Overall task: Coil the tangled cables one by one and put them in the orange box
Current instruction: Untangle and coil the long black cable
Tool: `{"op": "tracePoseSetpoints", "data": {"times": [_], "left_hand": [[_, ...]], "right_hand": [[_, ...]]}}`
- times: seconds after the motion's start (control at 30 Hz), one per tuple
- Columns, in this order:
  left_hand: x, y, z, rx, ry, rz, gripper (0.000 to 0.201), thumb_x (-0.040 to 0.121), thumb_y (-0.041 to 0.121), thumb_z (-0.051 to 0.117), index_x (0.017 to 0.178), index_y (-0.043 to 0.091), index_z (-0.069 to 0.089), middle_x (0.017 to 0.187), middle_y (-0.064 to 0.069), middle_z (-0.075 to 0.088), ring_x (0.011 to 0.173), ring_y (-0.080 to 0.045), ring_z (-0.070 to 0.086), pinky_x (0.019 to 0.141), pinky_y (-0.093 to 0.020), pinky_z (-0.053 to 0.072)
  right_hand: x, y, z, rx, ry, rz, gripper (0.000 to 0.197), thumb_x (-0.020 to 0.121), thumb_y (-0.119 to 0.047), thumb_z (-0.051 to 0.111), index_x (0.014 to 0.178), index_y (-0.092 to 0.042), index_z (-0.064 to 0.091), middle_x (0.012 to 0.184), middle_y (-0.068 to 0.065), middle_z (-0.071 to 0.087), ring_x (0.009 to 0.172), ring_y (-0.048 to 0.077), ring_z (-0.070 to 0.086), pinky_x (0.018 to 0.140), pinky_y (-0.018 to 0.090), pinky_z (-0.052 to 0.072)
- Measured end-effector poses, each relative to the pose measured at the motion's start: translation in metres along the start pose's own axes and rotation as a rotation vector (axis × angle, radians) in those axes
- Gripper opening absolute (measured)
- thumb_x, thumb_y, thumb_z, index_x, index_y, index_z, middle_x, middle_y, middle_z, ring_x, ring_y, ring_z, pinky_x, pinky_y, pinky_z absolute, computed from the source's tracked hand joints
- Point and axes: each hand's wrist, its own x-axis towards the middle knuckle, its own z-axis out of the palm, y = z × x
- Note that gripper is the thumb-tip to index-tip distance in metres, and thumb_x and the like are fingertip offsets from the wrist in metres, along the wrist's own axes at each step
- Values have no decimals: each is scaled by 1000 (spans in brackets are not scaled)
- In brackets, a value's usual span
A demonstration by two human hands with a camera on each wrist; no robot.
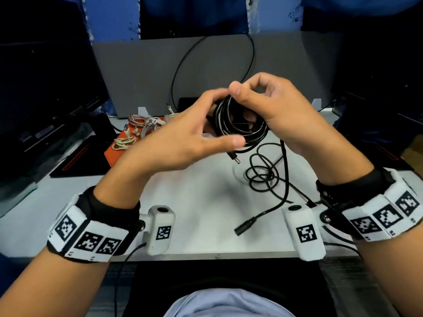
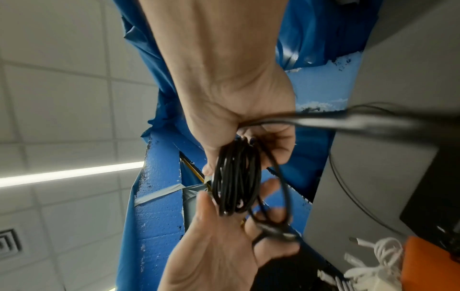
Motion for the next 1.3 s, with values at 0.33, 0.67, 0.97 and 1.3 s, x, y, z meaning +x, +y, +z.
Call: {"op": "tracePoseSetpoints", "data": {"times": [0.33, 0.67, 0.97, 1.3], "left_hand": [[6, 2, 21, 398, 210, 81, 96, 83, 53, 78, 156, 34, 19, 153, 10, 38, 128, 7, 37, 100, -1, 29], [2, -4, -13, -188, -20, -32, 83, 83, 16, 81, 153, 24, 37, 131, -4, 63, 102, -24, 65, 82, -37, 54], [3, -7, -27, -17, 76, -155, 20, 104, 11, 56, 113, -1, 68, 94, -13, 78, 78, -26, 76, 74, -35, 61], [-8, -1, -47, 13, 97, -182, 24, 105, 17, 51, 101, -1, 68, 82, -12, 76, 57, -20, 69, 54, -21, 54]], "right_hand": [[-4, 2, 13, 198, 26, 83, 35, 93, -44, 73, 96, -10, 63, 75, 2, 63, 66, 11, 58, 69, 30, 49], [-3, -1, 19, 472, 35, 124, 11, 100, -23, 67, 101, -13, 67, 66, -10, 57, 59, 6, 50, 61, 20, 46], [-4, -4, 9, 365, -113, 115, 12, 100, -21, 64, 107, -11, 66, 63, -13, 59, 56, 5, 48, 59, 16, 43], [5, -2, -10, 304, 18, 87, 10, 97, -24, 71, 102, -15, 70, 72, -8, 60, 55, 7, 50, 53, 18, 43]]}}
